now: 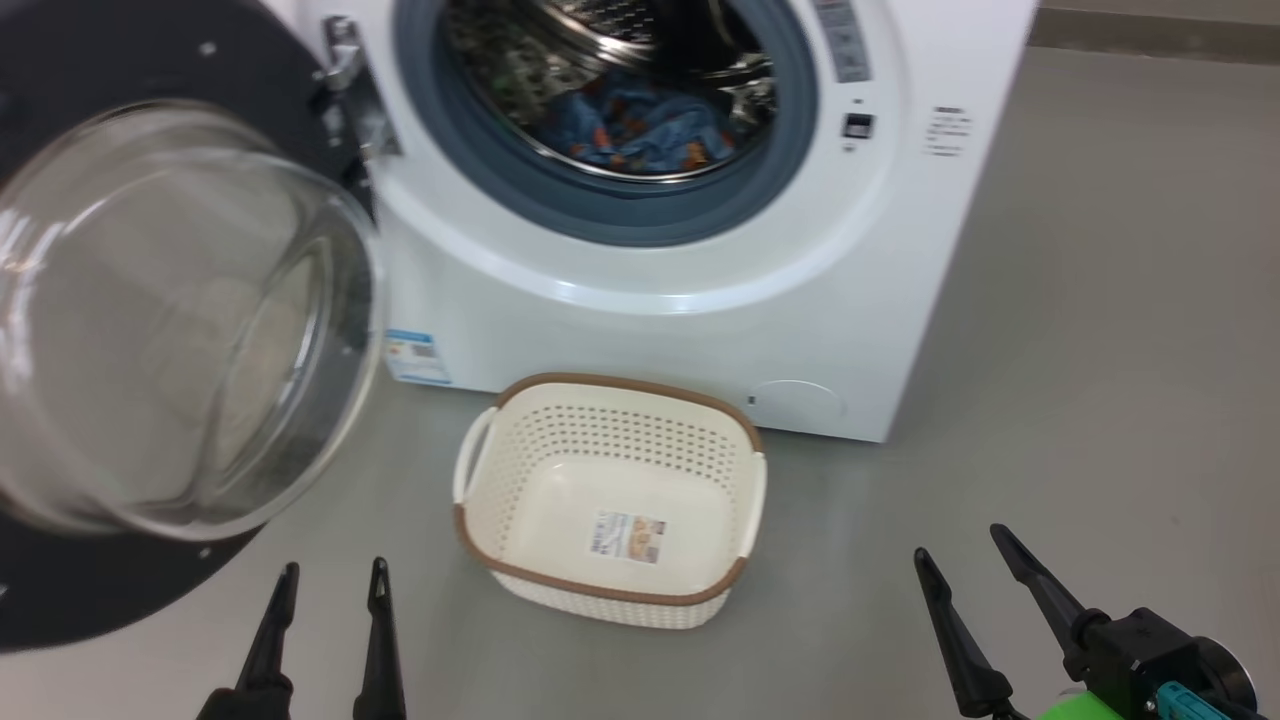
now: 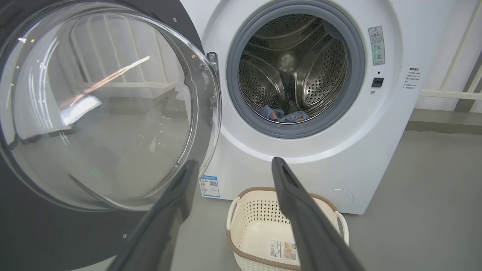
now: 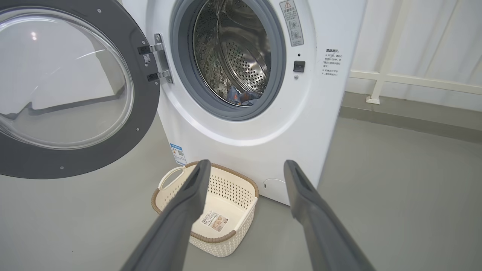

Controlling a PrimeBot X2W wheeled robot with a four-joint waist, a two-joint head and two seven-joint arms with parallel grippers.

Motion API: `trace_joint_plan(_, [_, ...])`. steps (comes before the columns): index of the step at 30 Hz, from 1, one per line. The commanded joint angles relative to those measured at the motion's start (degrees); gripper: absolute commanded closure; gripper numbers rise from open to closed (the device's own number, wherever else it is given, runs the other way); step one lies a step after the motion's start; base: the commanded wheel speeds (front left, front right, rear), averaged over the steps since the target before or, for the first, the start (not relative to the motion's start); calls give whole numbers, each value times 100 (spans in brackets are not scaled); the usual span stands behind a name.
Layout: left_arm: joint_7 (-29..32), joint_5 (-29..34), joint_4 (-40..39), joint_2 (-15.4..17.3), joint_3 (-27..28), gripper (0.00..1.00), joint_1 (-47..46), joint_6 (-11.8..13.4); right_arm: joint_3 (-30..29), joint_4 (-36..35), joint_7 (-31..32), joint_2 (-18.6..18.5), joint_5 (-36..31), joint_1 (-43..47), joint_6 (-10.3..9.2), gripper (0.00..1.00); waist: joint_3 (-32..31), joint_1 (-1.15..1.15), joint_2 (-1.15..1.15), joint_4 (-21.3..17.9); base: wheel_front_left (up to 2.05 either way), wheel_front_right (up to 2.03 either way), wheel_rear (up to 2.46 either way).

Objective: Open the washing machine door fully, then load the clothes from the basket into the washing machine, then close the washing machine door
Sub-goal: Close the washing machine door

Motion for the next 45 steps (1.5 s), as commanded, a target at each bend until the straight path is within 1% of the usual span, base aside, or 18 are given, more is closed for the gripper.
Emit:
trace_joint_plan(1, [-61,-39,-131,62,211,0,-233,13,152,-183,13,-66,-74,-235,9,0,3,0,0,589,0,0,0])
trace_joint_plan(9, [-93,-90,-112,23,248,0,-185,24,248,-198,66,-58,-62,-237,9,0,-84,0,0,1152,0,0,0])
trace_joint_plan(10, [-93,-90,-112,23,248,0,-185,24,248,-198,66,-58,-62,-237,9,0,-84,0,0,1152,0,0,0])
trace_joint_plan(13, [-100,-105,-109,22,261,0,-173,28,283,-183,74,-51,-54,-232,9,0,-92,0,0,1332,0,0,0])
trace_joint_plan(23, [-153,-102,-314,-34,494,0,78,181,628,-40,112,-167,32,-592,9,0,61,0,0,1429,0,0,0])
trace_joint_plan(34, [-172,-45,-368,-123,561,0,171,149,722,127,47,-224,95,-741,9,0,111,0,0,1446,0,0,0])
trace_joint_plan(35, [-173,-43,-359,-125,563,17,173,142,722,137,39,-227,102,-742,9,0,111,0,0,1445,0,0,0])
trace_joint_plan(36, [-173,-42,-352,-129,566,53,173,135,719,145,32,-228,108,-742,9,0,111,0,0,1444,0,0,0])
trace_joint_plan(37, [-174,-41,-347,-134,569,83,172,129,716,151,26,-228,112,-741,9,0,112,0,0,1443,0,0,0])
trace_joint_plan(38, [-174,-44,-342,-140,569,100,169,118,712,156,23,-228,115,-740,9,0,113,0,0,1443,0,0,0])
trace_joint_plan(45, [-177,-62,-310,-182,593,100,147,34,682,158,14,-225,107,-731,9,0,115,0,0,1439,0,0,0])
